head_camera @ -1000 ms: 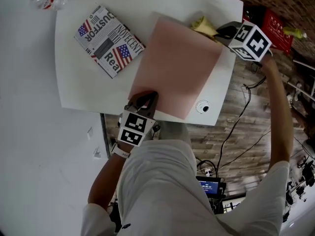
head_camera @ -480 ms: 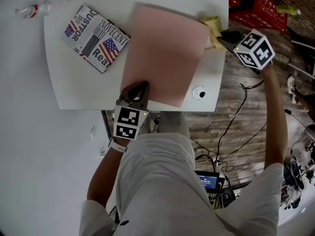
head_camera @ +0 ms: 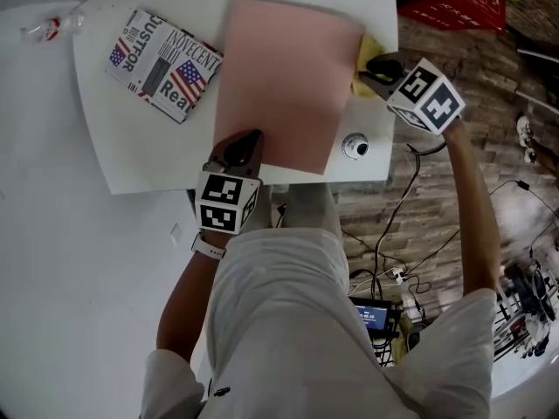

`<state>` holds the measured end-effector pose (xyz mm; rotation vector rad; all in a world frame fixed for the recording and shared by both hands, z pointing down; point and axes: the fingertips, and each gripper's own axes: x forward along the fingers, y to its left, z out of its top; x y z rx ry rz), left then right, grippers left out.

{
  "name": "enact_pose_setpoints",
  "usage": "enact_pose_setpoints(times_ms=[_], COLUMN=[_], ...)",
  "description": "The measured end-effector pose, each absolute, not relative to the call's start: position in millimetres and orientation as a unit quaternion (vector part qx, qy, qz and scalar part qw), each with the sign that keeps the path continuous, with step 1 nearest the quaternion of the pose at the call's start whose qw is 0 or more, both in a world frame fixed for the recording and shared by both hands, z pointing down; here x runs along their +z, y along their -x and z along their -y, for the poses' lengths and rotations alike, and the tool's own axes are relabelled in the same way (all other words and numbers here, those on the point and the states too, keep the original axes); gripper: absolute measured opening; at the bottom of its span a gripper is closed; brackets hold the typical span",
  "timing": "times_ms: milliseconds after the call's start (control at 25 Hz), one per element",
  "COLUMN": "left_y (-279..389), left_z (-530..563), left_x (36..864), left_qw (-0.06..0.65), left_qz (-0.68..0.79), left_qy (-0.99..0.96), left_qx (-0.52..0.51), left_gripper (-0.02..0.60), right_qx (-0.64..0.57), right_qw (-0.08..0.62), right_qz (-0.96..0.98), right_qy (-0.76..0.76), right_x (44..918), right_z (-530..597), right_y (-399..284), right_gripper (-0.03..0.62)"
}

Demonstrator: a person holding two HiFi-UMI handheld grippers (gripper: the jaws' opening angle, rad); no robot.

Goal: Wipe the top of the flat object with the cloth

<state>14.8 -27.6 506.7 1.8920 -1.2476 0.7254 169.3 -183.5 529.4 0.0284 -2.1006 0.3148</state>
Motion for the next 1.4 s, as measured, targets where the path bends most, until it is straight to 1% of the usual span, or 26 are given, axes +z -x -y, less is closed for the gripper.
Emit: enact_pose_setpoints(times_ms=[520,960,1240,1400], left_y=[-14.2,-15.9,-17.1,-17.9], left_z=[25.9,27.1,26.9,22.8], left_x=[508.2,506.3,504.7,505.6], left_qw=[0.409,0.402,0.400,0.413], left_qz=[0.452,0.446,0.445,0.437], left_qy=[-0.750,-0.759,-0.763,-0.764], left_qx=[0.258,0.253,0.245,0.234], left_gripper=[0.018,0.018,0.018,0.018], right_qx=[0.174,0.207,0.234,0.287], right_qw=[0.461,0.445,0.434,0.427], right_qz=[0.870,0.867,0.858,0.829], right_qy=[-0.034,-0.086,-0.145,-0.221], right_x=[533.9,531.4,529.1,536.5], right_z=[85.5,19.4,-18.9,-40.5], right_y=[-167.4,-166.1,-168.2,-168.1], right_gripper=[0.046,0.046,0.046,0.046])
